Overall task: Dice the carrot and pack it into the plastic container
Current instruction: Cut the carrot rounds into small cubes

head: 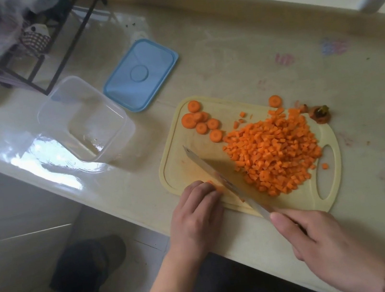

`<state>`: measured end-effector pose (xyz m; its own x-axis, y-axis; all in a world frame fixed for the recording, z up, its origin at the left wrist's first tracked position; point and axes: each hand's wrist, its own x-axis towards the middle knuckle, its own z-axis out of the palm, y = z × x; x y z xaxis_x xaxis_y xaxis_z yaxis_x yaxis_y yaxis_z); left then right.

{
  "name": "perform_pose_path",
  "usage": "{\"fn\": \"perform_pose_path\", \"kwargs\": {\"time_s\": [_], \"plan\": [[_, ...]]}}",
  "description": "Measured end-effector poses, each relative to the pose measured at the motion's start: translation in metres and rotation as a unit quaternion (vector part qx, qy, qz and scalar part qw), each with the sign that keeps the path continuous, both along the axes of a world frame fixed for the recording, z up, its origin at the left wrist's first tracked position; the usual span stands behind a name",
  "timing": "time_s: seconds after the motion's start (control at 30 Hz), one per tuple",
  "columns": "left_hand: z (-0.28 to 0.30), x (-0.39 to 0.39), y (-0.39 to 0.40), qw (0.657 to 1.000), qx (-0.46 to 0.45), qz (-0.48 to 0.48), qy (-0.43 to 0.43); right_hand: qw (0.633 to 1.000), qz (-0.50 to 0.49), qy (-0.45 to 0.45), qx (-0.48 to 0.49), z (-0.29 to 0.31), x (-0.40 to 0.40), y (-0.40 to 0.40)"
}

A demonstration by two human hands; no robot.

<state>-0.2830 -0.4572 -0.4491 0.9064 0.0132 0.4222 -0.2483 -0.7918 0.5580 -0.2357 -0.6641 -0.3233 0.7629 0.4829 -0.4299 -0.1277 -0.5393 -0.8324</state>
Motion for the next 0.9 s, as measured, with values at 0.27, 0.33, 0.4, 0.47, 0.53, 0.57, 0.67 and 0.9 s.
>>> {"fn": "perform_pose_path", "kwargs": {"time_s": [0.27, 0.33, 0.4, 0.47, 0.53, 0.57, 0.67, 0.9], "plan": [[-0.004, -0.002, 0.003, 1.0, -0.017, 0.002, -0.006, 0.998, 0.037, 0.006, -0.041, 0.006, -0.01, -0.008], [-0.004, -0.002, 0.003, 1.0, -0.017, 0.001, -0.004, 0.998, 0.036, 0.012, -0.045, 0.005, -0.01, -0.006], [-0.004, -0.001, 0.002, 1.0, -0.019, 0.0, -0.006, 0.998, 0.045, -0.002, -0.044, 0.002, -0.007, 0.0], [-0.003, -0.001, 0.002, 1.0, -0.022, 0.002, -0.01, 0.998, 0.05, -0.015, -0.035, -0.005, -0.004, 0.005], [-0.002, 0.0, 0.002, 1.0, -0.02, 0.008, -0.012, 0.998, 0.05, -0.02, -0.031, -0.011, 0.0, 0.008], [-0.002, -0.001, 0.002, 1.0, -0.02, 0.011, -0.011, 0.998, 0.044, -0.022, -0.03, -0.013, 0.001, 0.008], [0.0, -0.001, 0.002, 1.0, -0.017, 0.013, -0.01, 1.0, 0.014, -0.021, -0.013, -0.012, 0.005, 0.008], [-0.002, 0.004, -0.002, 0.999, -0.042, 0.025, 0.012, 1.0, 0.008, 0.001, -0.011, 0.001, 0.004, -0.001]]}}
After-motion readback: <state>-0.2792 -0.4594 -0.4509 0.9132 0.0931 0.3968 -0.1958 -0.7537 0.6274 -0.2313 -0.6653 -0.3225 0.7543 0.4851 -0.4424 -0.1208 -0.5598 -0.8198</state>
